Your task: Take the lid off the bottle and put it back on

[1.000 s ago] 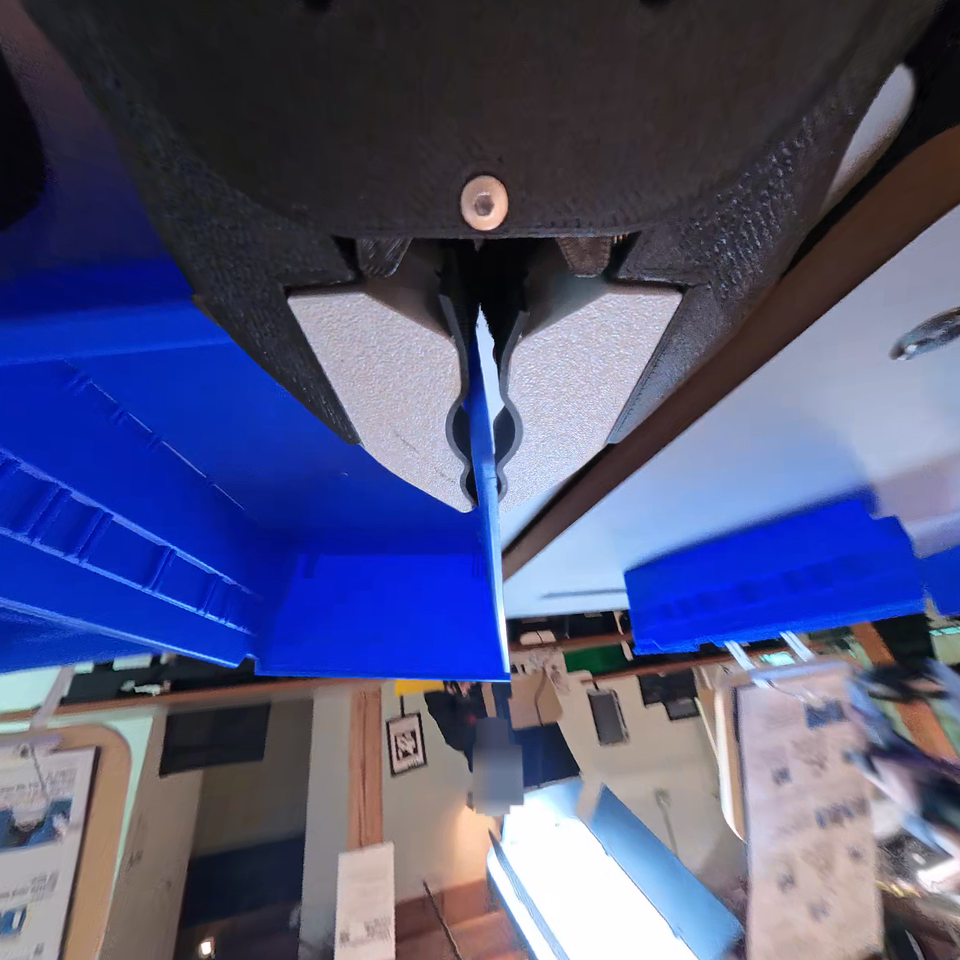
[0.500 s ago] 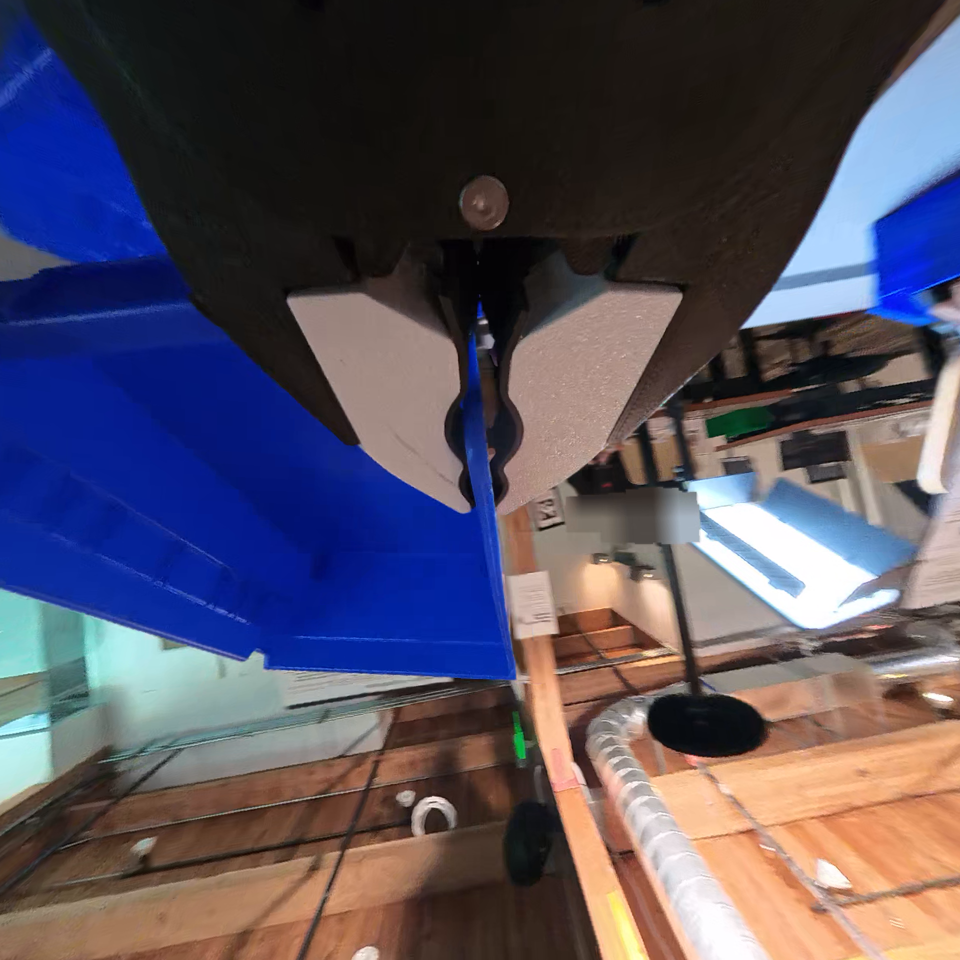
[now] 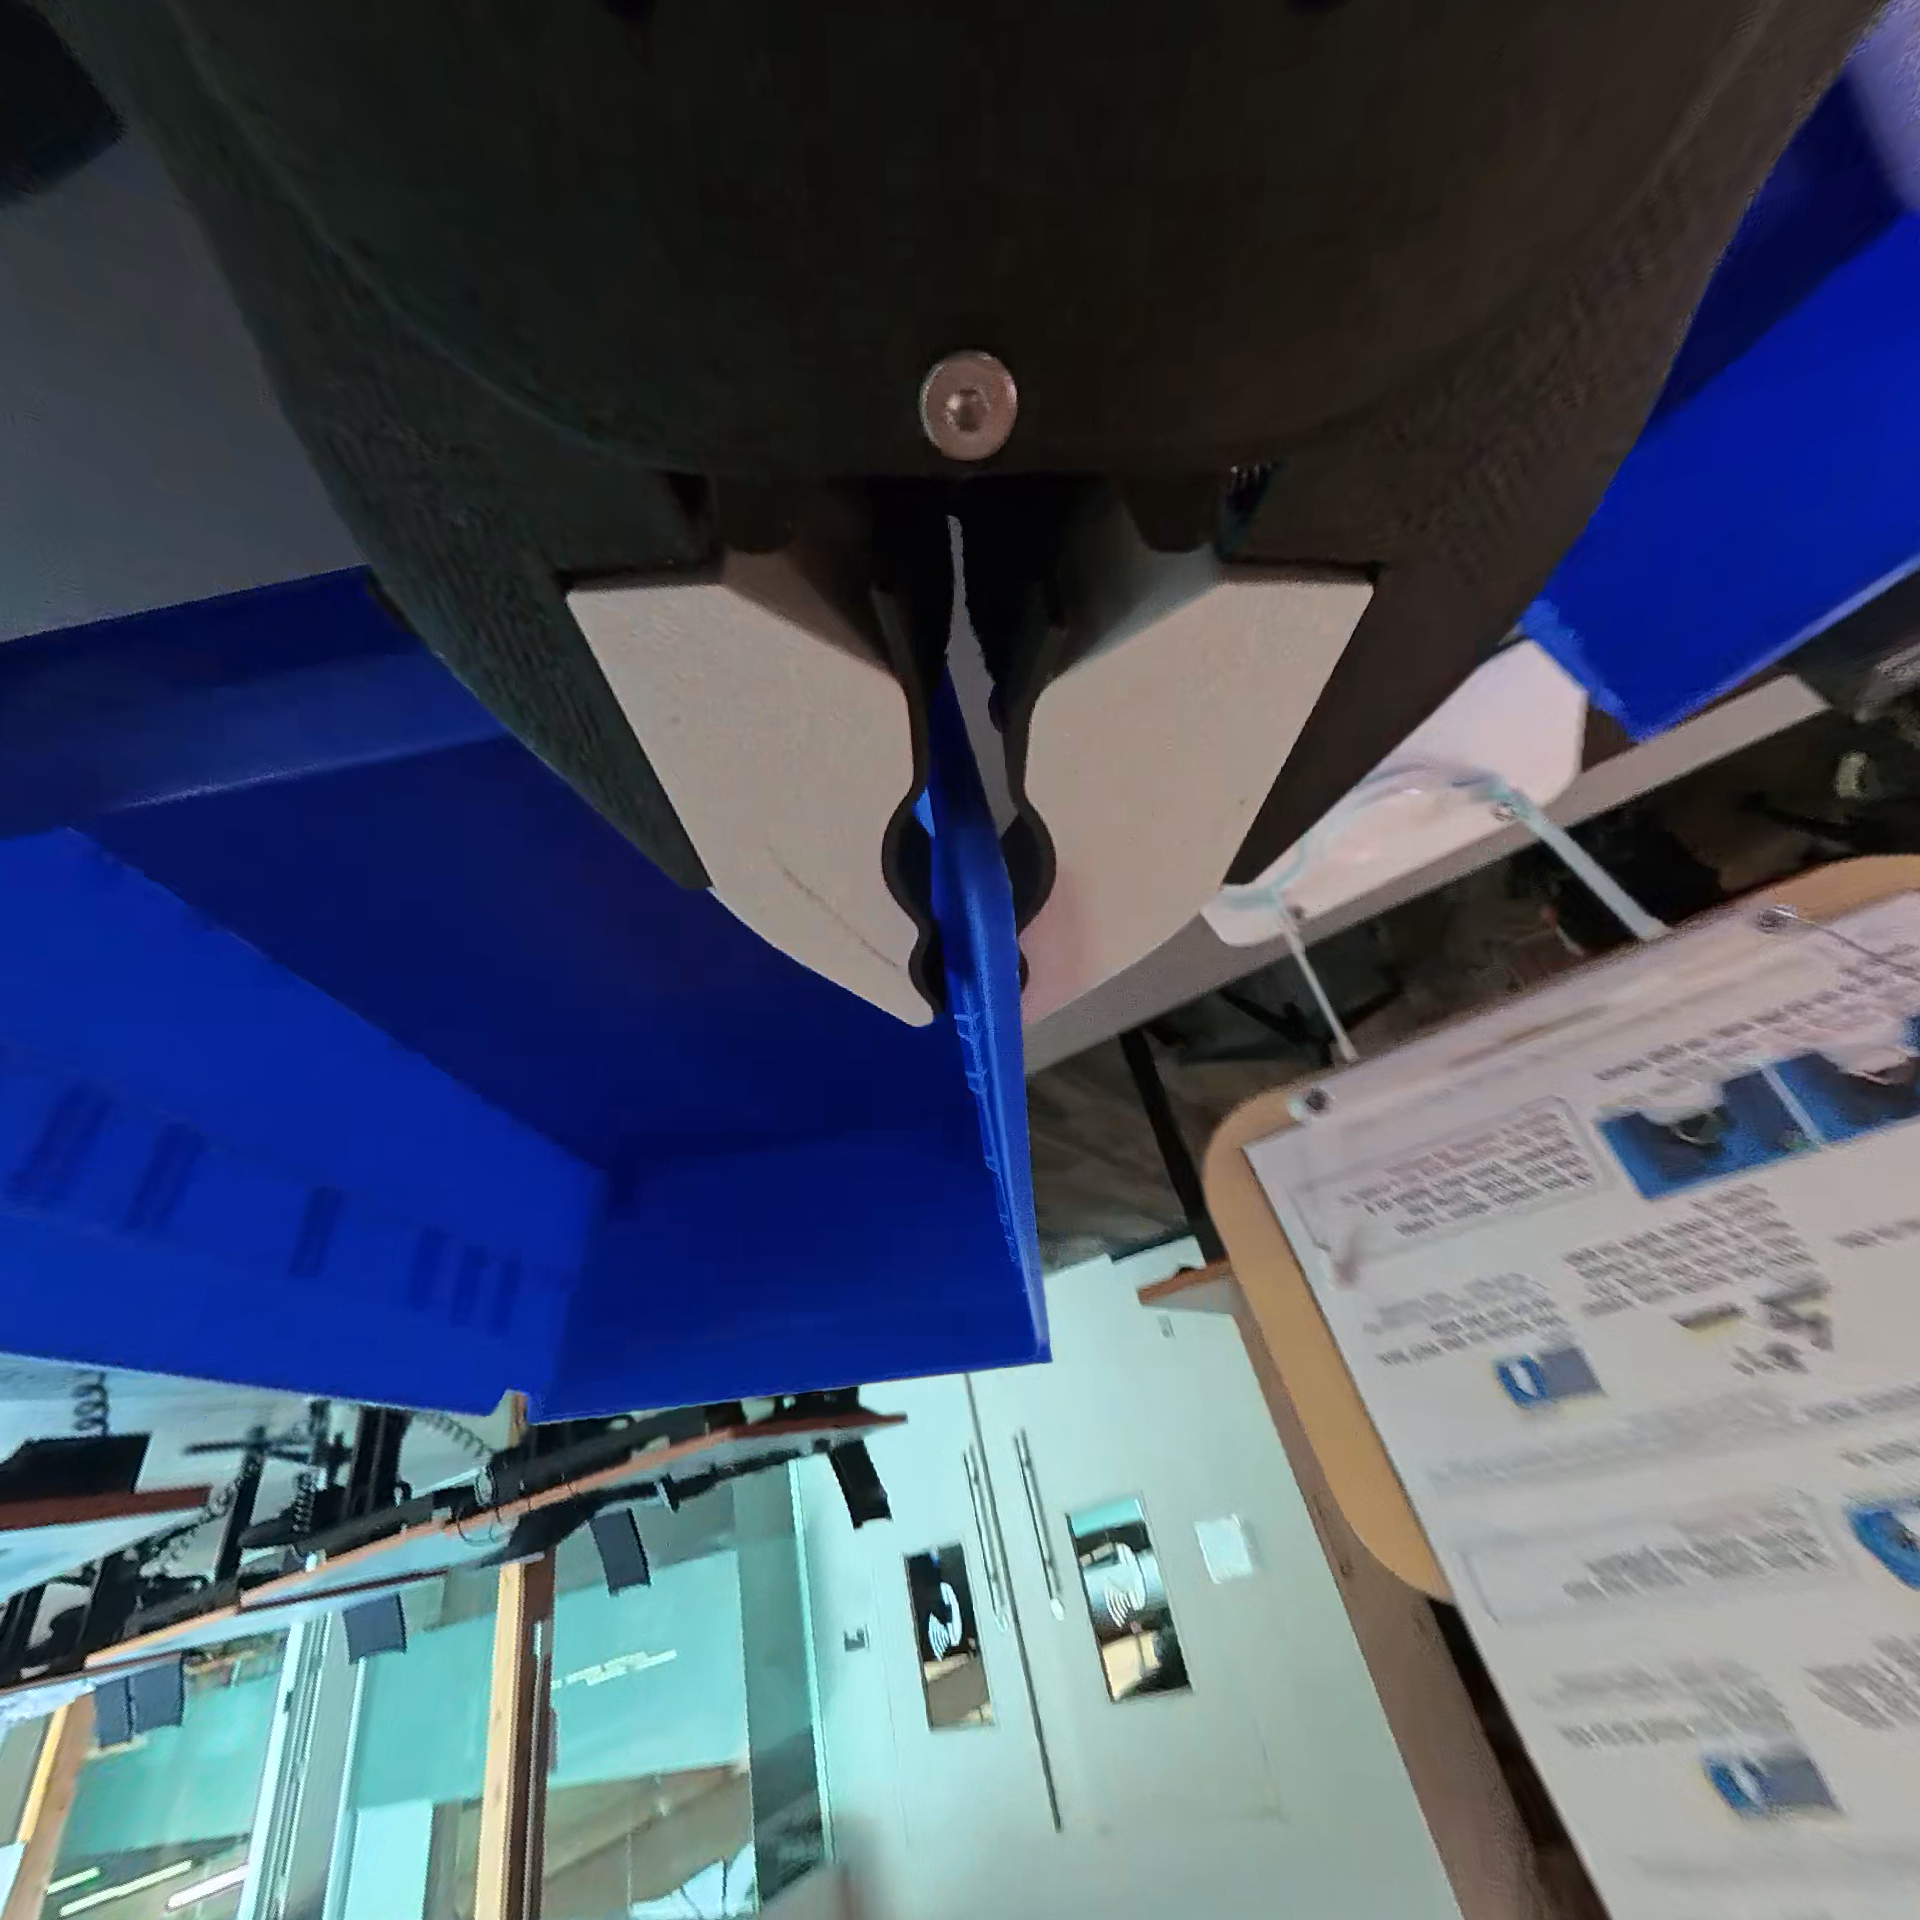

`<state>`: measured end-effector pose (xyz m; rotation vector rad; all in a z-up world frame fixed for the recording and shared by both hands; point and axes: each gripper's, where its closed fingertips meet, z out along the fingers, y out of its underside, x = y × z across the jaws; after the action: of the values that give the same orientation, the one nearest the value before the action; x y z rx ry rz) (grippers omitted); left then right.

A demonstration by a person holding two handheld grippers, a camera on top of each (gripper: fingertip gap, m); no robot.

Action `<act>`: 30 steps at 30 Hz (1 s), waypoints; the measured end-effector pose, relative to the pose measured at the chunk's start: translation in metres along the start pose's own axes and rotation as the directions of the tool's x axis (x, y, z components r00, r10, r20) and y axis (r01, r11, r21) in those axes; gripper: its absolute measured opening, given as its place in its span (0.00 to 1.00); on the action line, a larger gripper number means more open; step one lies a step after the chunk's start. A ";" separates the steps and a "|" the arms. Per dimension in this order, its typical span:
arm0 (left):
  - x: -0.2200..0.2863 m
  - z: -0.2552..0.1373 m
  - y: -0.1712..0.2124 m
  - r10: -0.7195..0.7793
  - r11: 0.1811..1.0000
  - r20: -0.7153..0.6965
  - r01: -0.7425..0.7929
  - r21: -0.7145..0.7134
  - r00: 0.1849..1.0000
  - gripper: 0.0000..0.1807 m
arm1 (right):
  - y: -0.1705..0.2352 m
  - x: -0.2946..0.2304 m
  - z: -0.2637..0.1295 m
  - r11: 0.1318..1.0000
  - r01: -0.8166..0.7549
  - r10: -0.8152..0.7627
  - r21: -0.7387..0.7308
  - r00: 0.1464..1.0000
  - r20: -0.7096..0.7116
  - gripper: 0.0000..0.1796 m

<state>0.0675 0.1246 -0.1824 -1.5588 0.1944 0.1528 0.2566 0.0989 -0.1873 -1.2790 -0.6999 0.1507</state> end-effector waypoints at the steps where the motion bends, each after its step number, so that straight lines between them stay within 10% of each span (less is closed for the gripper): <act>1: 0.009 0.007 0.009 -0.006 1.000 -0.010 0.006 -0.023 1.000 0.04 | 0.013 0.005 0.001 0.999 -0.009 0.009 -0.039 1.000 0.008 0.05; 20: 0.077 -0.029 0.085 0.031 0.983 -0.367 -0.094 -0.155 0.930 0.38 | 0.120 0.025 0.005 0.944 -0.130 0.144 -0.304 0.989 0.024 0.14; 25: 0.022 -0.098 0.089 0.292 0.903 -0.355 -0.378 -0.203 0.888 0.43 | 0.067 -0.002 -0.002 0.987 0.109 -0.081 -0.119 0.973 0.216 0.33; 30: -0.042 -0.137 0.160 0.431 0.701 -0.342 -0.548 -0.456 0.835 0.43 | 0.092 -0.078 0.004 0.860 0.464 -0.270 -0.215 0.769 0.580 0.46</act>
<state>-0.0126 -0.0099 -0.3298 -2.0613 0.8067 0.5063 0.2178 0.0932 -0.3019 -1.4148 -1.5131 0.0512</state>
